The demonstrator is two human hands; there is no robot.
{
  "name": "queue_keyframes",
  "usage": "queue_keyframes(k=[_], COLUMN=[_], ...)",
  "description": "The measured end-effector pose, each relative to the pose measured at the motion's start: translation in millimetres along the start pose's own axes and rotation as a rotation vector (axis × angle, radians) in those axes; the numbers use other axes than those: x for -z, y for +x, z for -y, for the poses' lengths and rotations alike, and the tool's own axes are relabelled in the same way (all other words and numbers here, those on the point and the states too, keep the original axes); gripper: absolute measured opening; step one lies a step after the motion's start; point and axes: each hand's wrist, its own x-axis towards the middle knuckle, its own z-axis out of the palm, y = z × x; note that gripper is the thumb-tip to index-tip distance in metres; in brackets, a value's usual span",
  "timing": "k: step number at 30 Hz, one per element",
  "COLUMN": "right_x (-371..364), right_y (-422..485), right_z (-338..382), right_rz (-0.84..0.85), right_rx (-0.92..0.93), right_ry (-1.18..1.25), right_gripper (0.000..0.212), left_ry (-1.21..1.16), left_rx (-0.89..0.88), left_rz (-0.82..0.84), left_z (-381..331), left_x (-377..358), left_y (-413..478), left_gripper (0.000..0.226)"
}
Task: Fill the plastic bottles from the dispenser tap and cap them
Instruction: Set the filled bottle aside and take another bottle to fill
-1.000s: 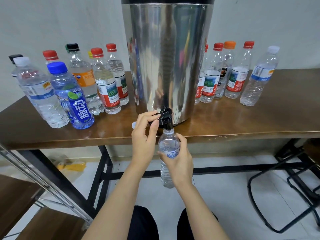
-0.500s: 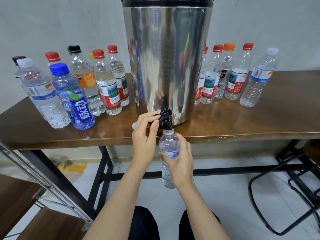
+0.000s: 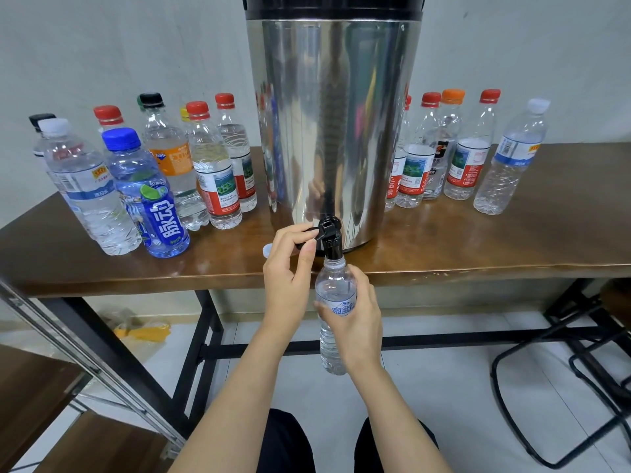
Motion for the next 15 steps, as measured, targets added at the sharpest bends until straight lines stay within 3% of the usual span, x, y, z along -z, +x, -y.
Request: queue_keyframes(k=[15], right_x=[-0.1], right_y=[0.3], right_z=[0.6], right_rz=[-0.001], right_rx=[-0.002], right_ry=[-0.008], right_gripper=[0.077], left_ry=[-0.012], left_rx=[0.007], left_rz=[-0.002], left_z=[-0.3], left_x=[-0.1], left_y=[-0.3], left_gripper=[0.019])
